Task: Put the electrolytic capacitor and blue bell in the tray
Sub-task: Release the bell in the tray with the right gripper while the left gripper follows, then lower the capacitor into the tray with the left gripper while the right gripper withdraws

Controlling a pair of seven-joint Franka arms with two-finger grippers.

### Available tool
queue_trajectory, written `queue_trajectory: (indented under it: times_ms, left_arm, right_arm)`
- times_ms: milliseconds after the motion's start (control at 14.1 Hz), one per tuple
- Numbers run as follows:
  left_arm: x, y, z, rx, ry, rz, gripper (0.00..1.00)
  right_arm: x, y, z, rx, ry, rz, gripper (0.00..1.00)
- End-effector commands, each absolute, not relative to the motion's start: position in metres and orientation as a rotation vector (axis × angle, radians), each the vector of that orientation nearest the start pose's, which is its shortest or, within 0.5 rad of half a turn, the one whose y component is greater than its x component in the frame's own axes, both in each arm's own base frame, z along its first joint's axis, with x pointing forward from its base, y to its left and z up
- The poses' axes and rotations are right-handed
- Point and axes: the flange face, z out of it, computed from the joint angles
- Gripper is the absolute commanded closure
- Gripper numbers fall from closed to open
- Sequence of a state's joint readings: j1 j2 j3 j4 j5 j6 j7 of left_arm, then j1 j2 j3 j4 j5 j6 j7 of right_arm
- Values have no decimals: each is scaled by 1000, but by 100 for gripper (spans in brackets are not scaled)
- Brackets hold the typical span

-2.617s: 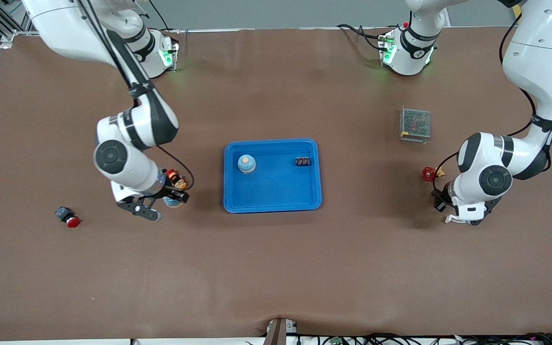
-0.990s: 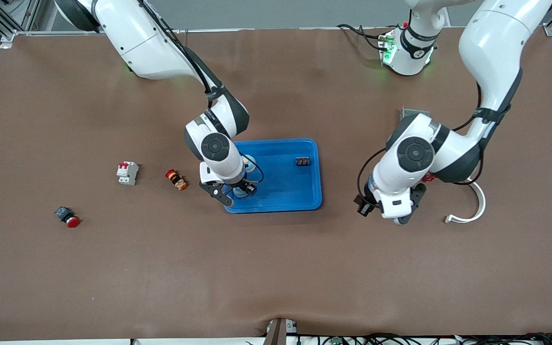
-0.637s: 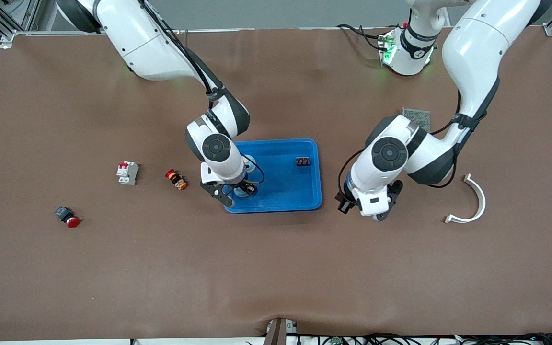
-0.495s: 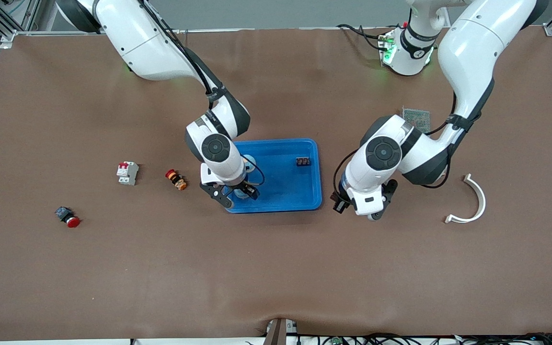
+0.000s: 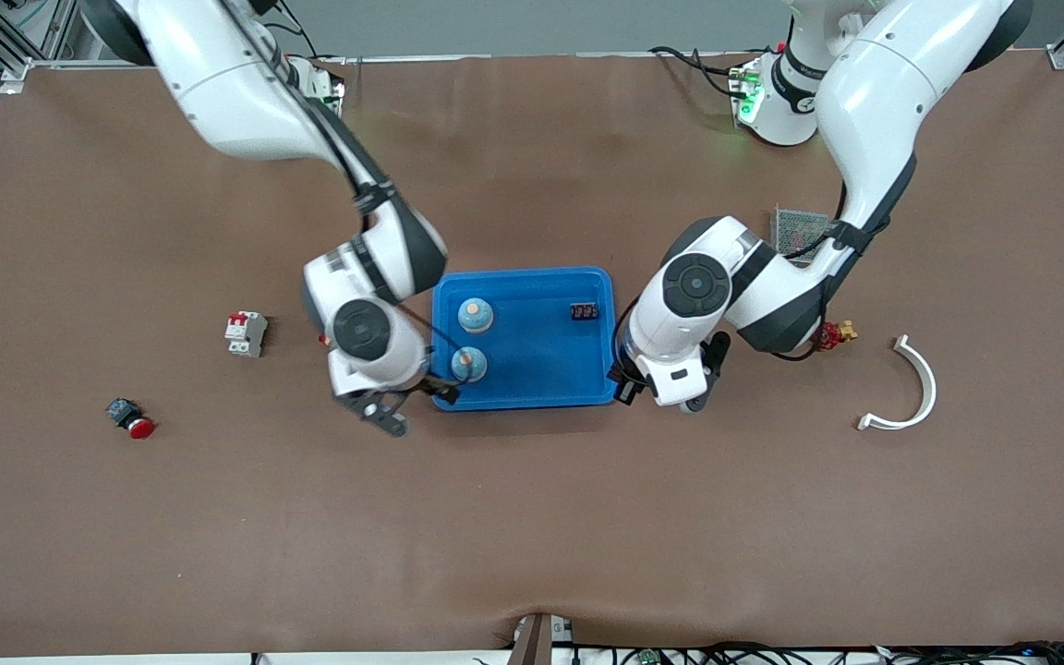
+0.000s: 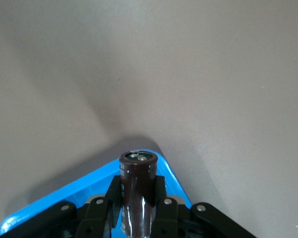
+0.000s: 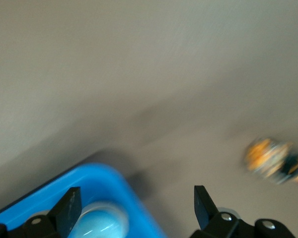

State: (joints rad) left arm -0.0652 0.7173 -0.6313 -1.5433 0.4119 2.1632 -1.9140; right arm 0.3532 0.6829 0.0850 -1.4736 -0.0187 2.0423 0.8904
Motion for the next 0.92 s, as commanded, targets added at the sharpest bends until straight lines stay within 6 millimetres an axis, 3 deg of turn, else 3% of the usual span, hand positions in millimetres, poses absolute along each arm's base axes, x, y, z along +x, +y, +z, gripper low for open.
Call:
queue_trajectory:
  times_ms: [0,354,566,637,849]
  left_arm:
    - [587,-402,276,-2654,-1767,26,100]
    - [551,-446,238,-2549,-1829,11,100]
    - [540,-452,215,-2550,-1773,36,100]
    - [531,-460,209,-2564,-1740,33,100]
    - [530,-459,194,-2579,-1683,-2,100]
  right_arm:
    - [660,231,292,-3107,539,230,0]
    - [686,130,302,-3109,327,223,0]
    - [697,89,311,-3128,145,178,0]
    - [705,70,322,-3125,71,142,0]
    - [719,25,347,-3164,-64,62,0]
